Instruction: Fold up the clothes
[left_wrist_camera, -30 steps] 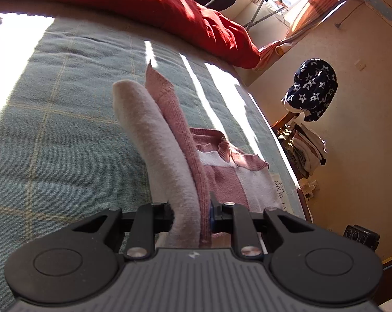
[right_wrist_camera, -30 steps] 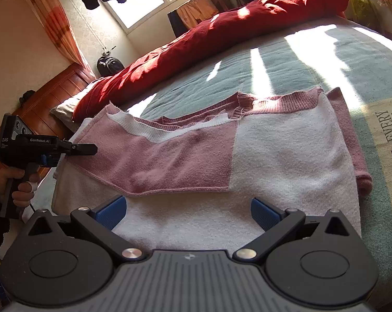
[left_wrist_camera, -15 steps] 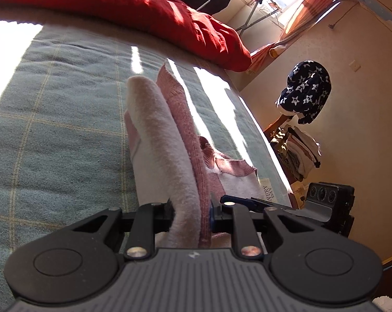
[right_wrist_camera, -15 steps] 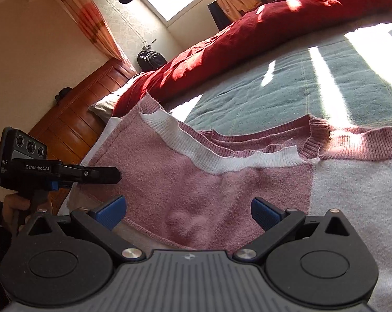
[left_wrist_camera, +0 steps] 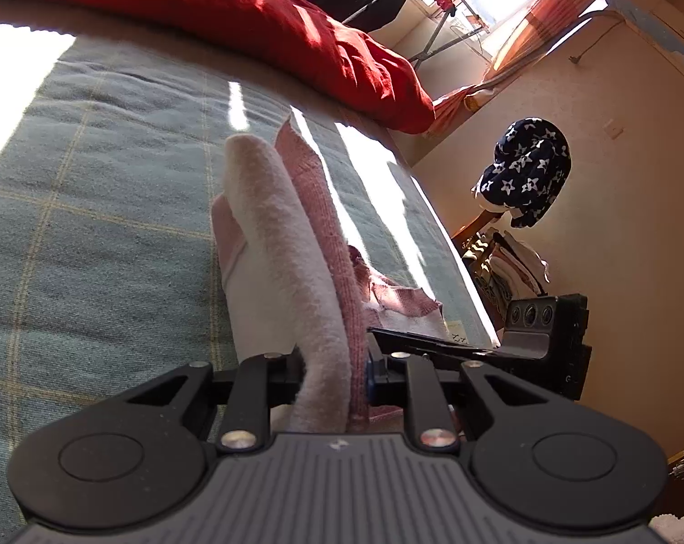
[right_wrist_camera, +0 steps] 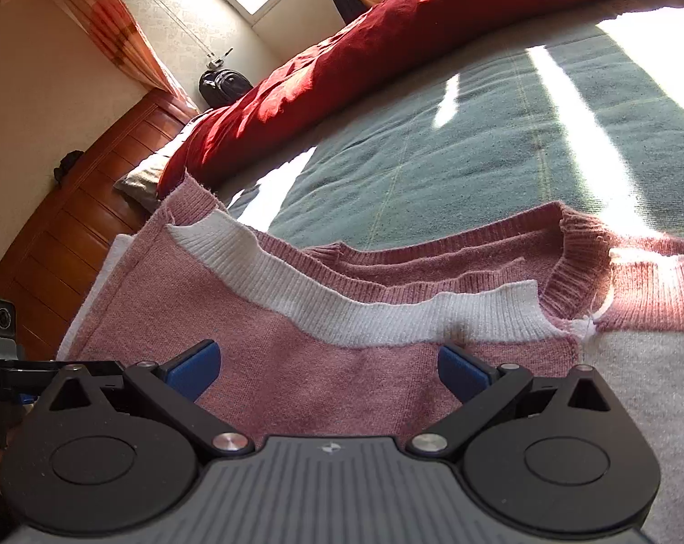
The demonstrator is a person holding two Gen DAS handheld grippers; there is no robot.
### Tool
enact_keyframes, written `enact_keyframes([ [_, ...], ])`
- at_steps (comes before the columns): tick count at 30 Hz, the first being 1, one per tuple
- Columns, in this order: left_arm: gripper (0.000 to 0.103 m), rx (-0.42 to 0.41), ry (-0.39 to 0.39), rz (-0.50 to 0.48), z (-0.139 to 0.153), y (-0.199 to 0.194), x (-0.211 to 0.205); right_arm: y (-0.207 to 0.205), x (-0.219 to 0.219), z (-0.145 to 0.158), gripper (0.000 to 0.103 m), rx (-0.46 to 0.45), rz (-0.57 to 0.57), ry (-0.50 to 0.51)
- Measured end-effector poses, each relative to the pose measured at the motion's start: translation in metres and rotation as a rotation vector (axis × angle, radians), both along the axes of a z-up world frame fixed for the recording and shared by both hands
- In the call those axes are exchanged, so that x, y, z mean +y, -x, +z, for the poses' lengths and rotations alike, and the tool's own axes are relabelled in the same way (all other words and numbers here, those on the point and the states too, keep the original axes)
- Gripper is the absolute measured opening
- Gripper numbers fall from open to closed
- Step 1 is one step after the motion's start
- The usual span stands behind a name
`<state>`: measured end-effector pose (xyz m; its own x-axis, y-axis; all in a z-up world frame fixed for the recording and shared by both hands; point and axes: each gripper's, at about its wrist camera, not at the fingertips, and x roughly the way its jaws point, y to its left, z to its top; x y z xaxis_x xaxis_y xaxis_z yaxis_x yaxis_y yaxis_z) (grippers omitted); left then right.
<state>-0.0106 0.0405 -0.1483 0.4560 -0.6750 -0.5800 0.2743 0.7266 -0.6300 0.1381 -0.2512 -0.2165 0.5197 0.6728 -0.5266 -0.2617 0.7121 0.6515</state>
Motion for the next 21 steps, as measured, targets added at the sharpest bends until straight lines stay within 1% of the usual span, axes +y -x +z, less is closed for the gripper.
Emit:
enact_keyframes([
  [3, 0.019, 0.003, 0.003, 0.003, 0.000, 0.000, -0.002, 0.025, 0.005, -0.006, 0.103, 0.050, 0.083, -0.039],
  [4, 0.019, 0.004, 0.002, 0.003, 0.000, 0.001, -0.004, 0.031, 0.009, -0.011, 0.103, 0.080, 0.112, -0.029],
  [5, 0.019, 0.003, 0.000, 0.002, 0.001, 0.002, -0.005, 0.038, 0.013, -0.015, 0.103, 0.095, 0.130, 0.004],
  [8, 0.019, -0.001, -0.001, 0.006, 0.005, 0.005, -0.009, 0.063, 0.016, -0.012, 0.103, 0.069, 0.145, 0.090],
  [11, 0.019, -0.005, -0.011, 0.007, 0.009, 0.005, -0.013, 0.084, 0.012, -0.002, 0.103, 0.077, 0.130, 0.140],
  [13, 0.019, -0.011, -0.029, 0.011, 0.013, 0.006, -0.018, 0.099, 0.006, 0.005, 0.103, 0.056, 0.116, 0.166],
  [17, 0.019, -0.017, -0.048, 0.012, 0.020, 0.006, -0.030, 0.123, -0.007, 0.015, 0.103, 0.024, 0.095, 0.183],
  [21, 0.019, -0.022, -0.062, 0.012, 0.029, 0.007, -0.044, 0.139, -0.018, 0.024, 0.103, -0.007, 0.065, 0.188],
])
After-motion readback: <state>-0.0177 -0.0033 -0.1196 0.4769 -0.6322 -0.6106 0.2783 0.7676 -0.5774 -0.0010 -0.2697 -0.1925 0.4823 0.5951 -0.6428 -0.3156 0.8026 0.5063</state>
